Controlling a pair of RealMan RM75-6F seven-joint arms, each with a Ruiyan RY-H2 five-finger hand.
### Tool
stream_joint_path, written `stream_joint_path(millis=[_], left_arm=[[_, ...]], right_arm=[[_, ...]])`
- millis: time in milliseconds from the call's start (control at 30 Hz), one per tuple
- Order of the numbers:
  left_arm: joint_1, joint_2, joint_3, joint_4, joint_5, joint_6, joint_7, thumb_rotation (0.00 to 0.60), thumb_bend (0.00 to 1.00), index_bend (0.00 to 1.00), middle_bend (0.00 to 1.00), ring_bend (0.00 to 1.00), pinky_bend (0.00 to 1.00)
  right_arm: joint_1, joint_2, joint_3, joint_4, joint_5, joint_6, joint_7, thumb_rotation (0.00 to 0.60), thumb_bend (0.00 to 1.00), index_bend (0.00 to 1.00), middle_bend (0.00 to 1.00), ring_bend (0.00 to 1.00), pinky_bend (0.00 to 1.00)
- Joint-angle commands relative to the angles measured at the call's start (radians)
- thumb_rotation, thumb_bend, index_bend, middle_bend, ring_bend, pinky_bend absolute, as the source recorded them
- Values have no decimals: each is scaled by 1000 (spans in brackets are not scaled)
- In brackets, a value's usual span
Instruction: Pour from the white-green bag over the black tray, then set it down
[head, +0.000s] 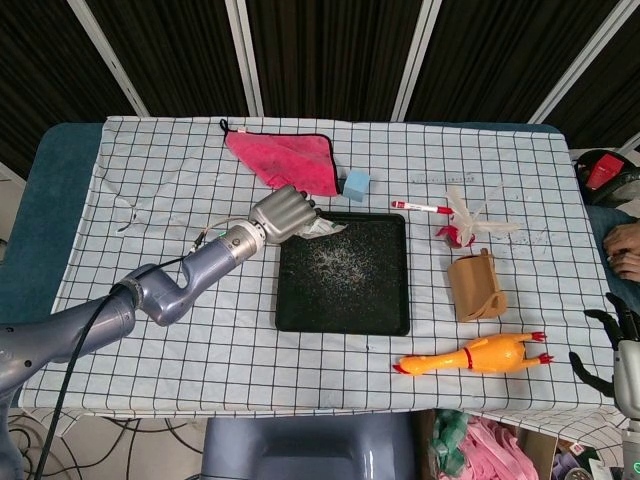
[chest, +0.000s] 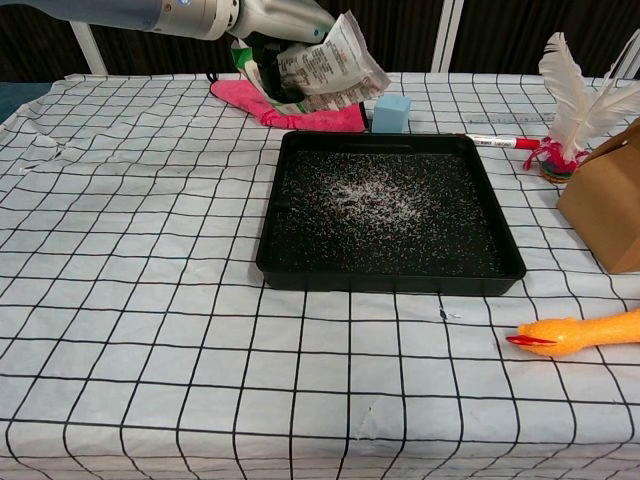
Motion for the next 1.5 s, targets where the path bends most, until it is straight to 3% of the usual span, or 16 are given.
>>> stream_joint_path(millis=[33,567,1067,1500], left_arm=[[-29,-2,21,1,-55,-17,65,600,655,401,428,313,482],[-113,-31,109,26,-174,12,285,600,660,442,451,321,493],[-149,-36,151,14,-264,35,359,600,660,458,448,321,486],[-205,-17,222,-15,-388,28,446,600,659,432,424,316,464]], right_arm=[[0,1,0,0,2,-2,2,600,218,291,85,145,318],[0,2,3,-1,8,-5,9,600,219,291,85,145,318],[0,3,4,-2,10,-6,8,600,219,291,85,144,318],[0,2,5,-2,11,-7,8,600,218,291,85,145,318]])
